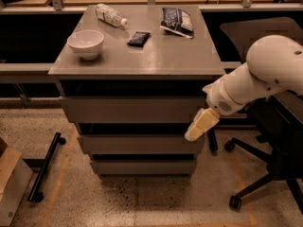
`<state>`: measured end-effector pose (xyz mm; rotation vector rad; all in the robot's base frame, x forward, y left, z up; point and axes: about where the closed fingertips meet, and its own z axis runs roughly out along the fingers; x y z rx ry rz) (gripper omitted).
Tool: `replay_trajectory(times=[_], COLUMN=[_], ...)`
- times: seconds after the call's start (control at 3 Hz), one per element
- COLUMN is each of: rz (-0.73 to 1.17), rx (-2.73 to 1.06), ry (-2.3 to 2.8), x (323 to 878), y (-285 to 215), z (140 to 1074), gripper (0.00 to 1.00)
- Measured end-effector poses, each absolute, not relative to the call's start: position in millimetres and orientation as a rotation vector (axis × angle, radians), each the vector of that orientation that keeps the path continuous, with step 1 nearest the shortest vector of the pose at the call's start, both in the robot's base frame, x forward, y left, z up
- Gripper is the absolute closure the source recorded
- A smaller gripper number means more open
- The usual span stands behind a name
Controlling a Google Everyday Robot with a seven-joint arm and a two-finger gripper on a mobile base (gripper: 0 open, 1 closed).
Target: Open top drawer
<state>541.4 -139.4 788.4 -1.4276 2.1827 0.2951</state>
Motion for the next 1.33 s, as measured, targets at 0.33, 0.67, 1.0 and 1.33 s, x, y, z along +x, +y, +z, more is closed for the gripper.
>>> replay_trajectory(times=[0.33,0.67,1.0,1.33], rz=[0.357,0.430,0.498,0.555], rx=[-1.371,-1.325,-1.307,-1.294], ry=[2.145,2.110,2.070,2.035], x=[564.8,593.8,621.6,652.6], y=[-136.8,-131.6,-123.0,-113.9], z=[771.0,749.5,729.3,712.1], gripper=[0.00,0.00,0.00,0.00])
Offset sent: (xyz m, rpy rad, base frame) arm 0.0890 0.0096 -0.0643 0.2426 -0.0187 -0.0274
